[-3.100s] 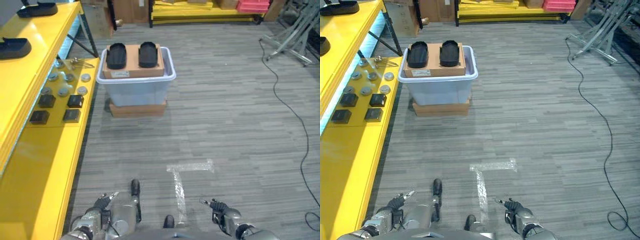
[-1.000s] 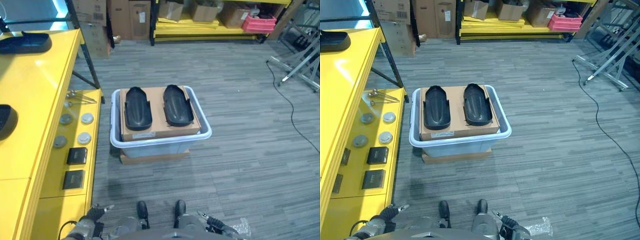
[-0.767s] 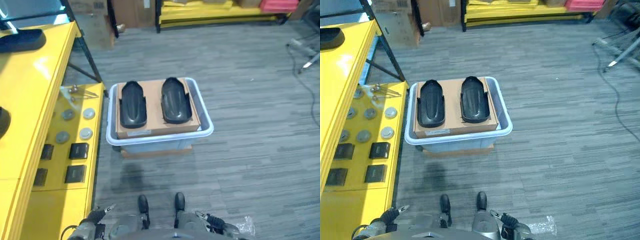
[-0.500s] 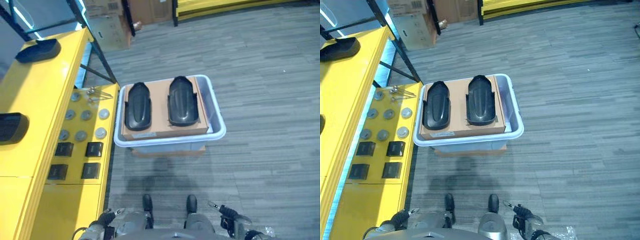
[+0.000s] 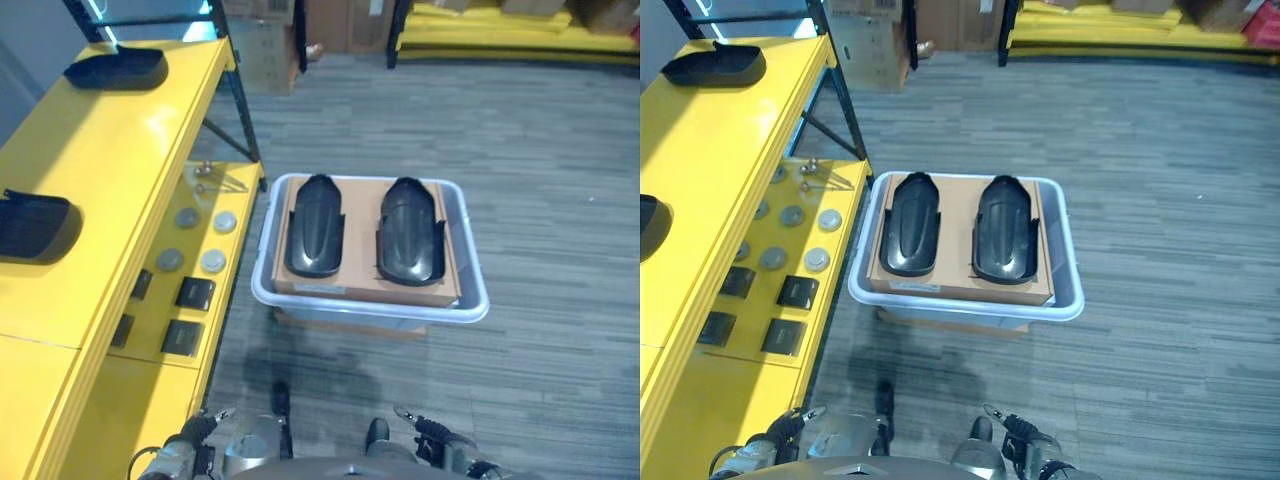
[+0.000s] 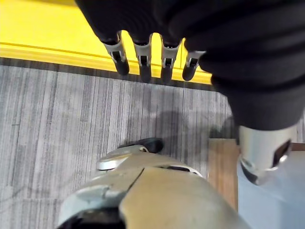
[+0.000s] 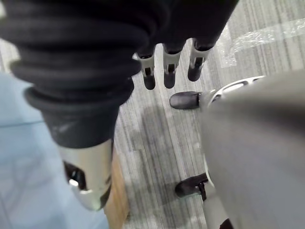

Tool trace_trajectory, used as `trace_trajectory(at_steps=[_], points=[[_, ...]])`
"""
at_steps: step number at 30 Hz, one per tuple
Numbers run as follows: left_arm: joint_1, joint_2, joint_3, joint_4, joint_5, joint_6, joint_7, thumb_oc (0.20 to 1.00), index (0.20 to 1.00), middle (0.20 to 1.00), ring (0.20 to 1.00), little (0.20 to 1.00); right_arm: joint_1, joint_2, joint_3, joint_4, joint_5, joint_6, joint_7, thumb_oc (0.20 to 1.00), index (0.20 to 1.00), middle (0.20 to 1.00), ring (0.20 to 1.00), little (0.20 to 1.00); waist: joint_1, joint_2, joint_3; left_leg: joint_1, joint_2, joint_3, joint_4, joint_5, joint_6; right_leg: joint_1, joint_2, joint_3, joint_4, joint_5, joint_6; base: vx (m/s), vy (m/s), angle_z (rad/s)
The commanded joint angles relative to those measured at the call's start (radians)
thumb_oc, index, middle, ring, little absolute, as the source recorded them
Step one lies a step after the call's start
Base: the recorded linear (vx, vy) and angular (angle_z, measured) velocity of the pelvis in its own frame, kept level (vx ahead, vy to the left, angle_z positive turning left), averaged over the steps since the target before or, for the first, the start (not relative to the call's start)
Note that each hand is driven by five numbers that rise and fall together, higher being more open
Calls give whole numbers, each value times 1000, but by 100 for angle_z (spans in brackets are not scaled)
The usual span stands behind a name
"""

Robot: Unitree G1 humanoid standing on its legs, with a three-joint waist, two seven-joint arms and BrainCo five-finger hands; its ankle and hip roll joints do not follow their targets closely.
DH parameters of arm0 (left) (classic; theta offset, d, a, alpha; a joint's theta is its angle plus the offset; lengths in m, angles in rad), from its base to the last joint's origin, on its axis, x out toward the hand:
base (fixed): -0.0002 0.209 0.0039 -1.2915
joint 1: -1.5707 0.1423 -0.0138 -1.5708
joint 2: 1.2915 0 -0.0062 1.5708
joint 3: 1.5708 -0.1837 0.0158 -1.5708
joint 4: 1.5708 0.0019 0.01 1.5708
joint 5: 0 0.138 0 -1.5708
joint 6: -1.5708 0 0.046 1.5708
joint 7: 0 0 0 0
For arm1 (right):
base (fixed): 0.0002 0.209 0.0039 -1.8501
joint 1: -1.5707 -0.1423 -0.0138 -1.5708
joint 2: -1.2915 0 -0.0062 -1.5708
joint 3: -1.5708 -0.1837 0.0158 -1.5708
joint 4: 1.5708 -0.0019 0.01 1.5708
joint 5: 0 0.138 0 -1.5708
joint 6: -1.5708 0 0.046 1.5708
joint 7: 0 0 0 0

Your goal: Move parts from the plastic box to the shelf.

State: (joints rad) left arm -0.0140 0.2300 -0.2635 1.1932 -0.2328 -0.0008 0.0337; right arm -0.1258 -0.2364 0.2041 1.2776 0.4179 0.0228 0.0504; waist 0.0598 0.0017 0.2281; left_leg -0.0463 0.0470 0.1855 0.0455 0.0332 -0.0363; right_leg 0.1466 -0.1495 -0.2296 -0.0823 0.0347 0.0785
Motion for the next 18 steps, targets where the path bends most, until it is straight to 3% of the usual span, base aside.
trace_trajectory(at_steps=[1,5,6,7,10,11,12,14,16,18], points=[[-34,-13,-54,62,99,-18,23,1000,1000,1000,1000,1000,11,-42,13,15,-2,-26,51,1000,1000,1000,1000,1000,40,34,-39,-116,62,-7,18,51,-11,-17,40,-34,195,-166,-7,166,69,-27],[-61,30,-69,51,126,-3,64,1000,1000,1000,1000,1000,8,-48,18,8,50,-47,26,1000,1000,1000,1000,1000,25,28,-36,-77,49,-28,5,25,16,-99,32,-10,328,-135,17,125,29,-1],[-88,62,-79,50,34,-10,142,1000,1000,1000,1000,1000,-3,-63,7,4,68,-48,48,1000,1000,1000,1000,1000,2,33,-19,-41,56,-46,-3,13,12,-148,-6,-12,298,-106,25,134,-186,-14],[-110,82,-65,46,-27,-18,149,1000,1000,1000,1000,1000,-2,-71,2,2,35,-57,57,1000,1000,1000,1000,1000,-13,31,-11,-23,61,-44,-5,5,1,-164,-39,-13,240,-60,40,161,-274,-19],[-150,95,-49,44,-129,-17,101,1000,1000,1000,1000,1000,-6,-74,1,11,2,-58,59,1000,1000,1000,1000,1000,-46,29,4,19,75,-67,-31,-9,-9,-193,-76,27,134,22,73,98,-250,-24],[-153,94,-49,44,-130,-20,89,1000,1000,1000,1000,1000,-6,-74,1,12,6,-52,59,1000,1000,1000,1000,1000,-49,30,5,22,77,-72,-34,-10,-9,-196,-78,33,127,27,76,90,-286,-17],[-161,92,-58,33,-117,-14,77,1000,1000,1000,1000,1000,-2,-67,-7,8,2,-40,54,1000,1000,1000,1000,1000,-68,24,12,20,82,-89,-10,-32,-1,-231,-88,84,168,43,80,79,-216,1],[-161,86,-61,22,-80,-8,83,1000,1000,1000,1000,1000,13,-68,2,0,37,-17,48,1000,1000,1000,1000,1000,-67,30,5,11,102,-94,-46,0,-7,-207,-54,89,148,7,68,100,-329,24],[-153,40,-46,35,-173,-3,88,1000,1000,1000,1000,1000,24,-77,-3,26,-4,1,62,1000,1000,1000,1000,1000,-64,21,6,-35,135,-108,4,26,-41,-146,-9,73,115,-41,29,186,-401,66],[-147,9,-40,38,-84,-10,58,1000,1000,1000,1000,1000,34,-77,-19,12,4,3,37,1000,1000,1000,1000,1000,-64,17,11,-41,140,-106,15,30,-44,-125,-5,56,96,-42,18,101,-132,70]])
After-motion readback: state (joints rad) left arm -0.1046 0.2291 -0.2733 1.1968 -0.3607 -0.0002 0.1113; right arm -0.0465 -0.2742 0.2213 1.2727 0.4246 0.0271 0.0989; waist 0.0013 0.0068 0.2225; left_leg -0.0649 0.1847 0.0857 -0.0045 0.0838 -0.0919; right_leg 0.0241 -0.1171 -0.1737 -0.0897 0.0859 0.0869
